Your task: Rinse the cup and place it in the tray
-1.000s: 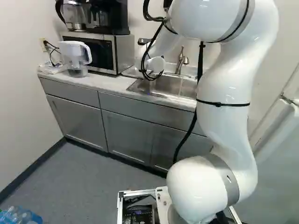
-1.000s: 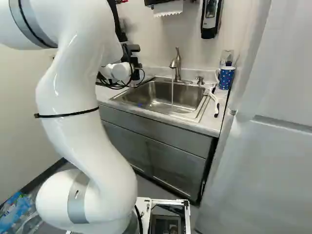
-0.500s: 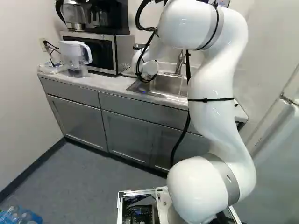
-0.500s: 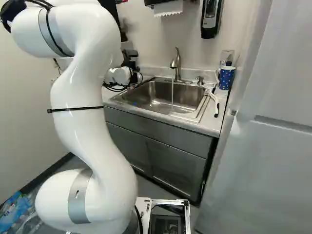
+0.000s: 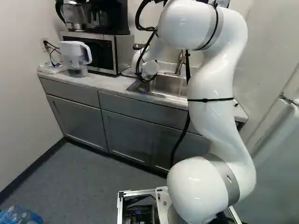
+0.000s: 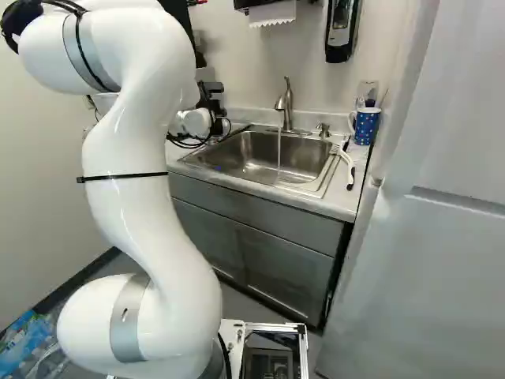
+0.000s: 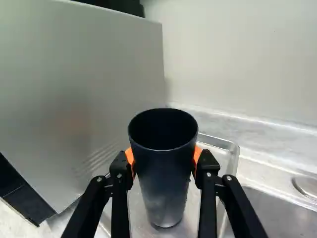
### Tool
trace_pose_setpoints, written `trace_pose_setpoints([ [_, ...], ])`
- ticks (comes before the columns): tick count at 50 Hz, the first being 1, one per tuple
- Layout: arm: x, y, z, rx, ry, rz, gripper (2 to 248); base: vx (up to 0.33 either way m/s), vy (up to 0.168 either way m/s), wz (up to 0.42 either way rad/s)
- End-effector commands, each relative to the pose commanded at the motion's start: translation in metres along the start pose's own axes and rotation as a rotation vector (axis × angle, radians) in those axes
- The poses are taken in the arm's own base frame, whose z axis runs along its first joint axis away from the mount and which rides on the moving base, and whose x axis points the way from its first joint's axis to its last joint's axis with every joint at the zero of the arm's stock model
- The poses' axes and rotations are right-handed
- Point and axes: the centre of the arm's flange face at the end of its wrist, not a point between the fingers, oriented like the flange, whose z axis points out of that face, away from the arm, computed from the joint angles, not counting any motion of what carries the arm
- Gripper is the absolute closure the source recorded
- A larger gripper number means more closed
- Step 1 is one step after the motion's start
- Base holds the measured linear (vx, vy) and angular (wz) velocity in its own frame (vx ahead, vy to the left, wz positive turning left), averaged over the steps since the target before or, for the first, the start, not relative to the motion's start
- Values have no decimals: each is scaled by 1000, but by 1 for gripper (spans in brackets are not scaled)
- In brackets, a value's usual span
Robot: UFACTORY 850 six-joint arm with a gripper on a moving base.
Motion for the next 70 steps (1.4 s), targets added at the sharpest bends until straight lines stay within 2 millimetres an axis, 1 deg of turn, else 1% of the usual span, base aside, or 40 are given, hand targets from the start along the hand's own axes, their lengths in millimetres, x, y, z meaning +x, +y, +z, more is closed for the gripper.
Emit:
trace_pose_setpoints([
  [35, -3, 0, 0, -1, -34, 0, 125, 0, 0, 0],
  [36, -3, 0, 0, -1, -34, 0, 107, 0, 0, 0],
  [40, -3, 0, 0, -1, -34, 0, 107, 0, 0, 0],
  [41, -3, 0, 0, -1, -34, 0, 74, 0, 0, 0],
  [45, -3, 0, 0, -1, -34, 0, 74, 0, 0, 0],
  [46, -3, 0, 0, -1, -34, 0, 39, 0, 0, 0],
  [51, -3, 0, 0, -1, -34, 0, 39, 0, 0, 0],
  [52, -3, 0, 0, -1, -34, 0, 5, 0, 0, 0],
  [59, -1, 0, 0, -1, -31, 0, 3, 0, 0, 0],
  [70, 10, 0, -2, 0, -13, 0, 3, 0, 0, 0],
])
